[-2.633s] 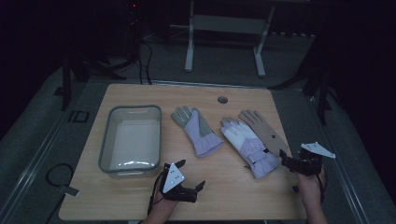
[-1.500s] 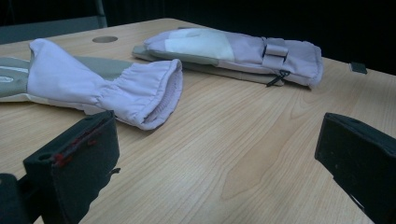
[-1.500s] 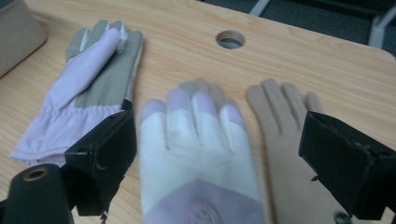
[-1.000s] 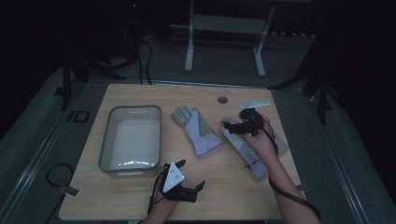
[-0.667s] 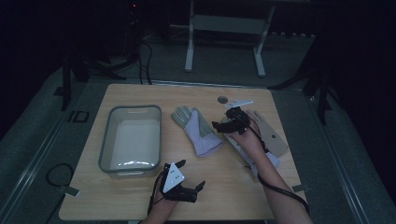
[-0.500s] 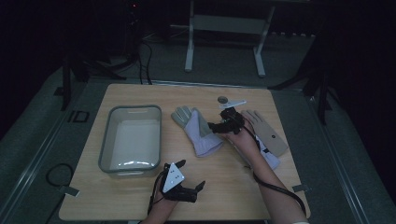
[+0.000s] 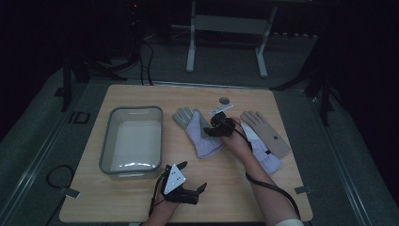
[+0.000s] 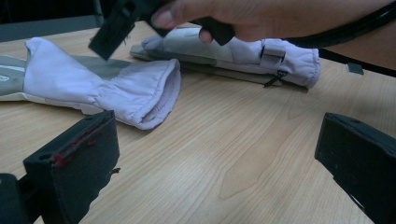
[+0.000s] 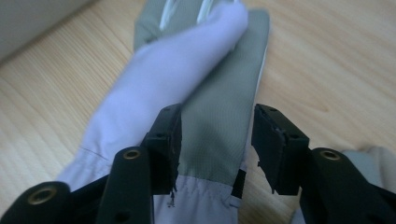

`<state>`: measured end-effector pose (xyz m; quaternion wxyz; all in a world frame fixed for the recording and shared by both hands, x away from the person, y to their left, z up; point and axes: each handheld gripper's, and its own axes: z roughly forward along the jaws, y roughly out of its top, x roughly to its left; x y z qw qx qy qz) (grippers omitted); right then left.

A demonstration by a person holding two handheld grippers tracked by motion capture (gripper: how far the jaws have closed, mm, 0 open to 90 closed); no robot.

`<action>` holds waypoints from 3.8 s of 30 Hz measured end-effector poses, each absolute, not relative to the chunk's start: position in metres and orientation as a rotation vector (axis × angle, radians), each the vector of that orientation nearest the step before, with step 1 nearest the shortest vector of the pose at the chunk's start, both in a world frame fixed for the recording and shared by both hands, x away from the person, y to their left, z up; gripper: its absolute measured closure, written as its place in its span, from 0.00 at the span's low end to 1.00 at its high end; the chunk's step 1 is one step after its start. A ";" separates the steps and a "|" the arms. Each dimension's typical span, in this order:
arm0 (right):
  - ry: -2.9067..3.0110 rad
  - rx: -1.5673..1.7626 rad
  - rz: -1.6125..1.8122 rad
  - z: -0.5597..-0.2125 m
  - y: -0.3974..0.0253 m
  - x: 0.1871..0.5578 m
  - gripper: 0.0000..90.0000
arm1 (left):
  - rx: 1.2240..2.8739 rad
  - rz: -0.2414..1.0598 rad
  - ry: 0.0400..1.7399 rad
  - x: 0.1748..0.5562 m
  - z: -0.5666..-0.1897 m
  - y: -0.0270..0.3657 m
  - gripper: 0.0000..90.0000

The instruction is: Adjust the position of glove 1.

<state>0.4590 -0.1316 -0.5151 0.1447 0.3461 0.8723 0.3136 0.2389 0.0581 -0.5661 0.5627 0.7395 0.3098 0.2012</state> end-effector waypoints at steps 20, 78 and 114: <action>2.650 1.119 0.944 -0.542 -0.121 0.475 0.84 | 1.749 0.484 0.722 0.238 -0.566 0.057 0.00; 2.219 1.472 1.104 -0.524 -0.172 0.363 0.57 | 1.752 0.501 0.724 0.237 -0.566 0.056 0.00; 2.466 1.123 0.878 -0.502 -0.299 0.394 0.55 | 1.752 0.494 0.728 0.238 -0.566 0.056 0.00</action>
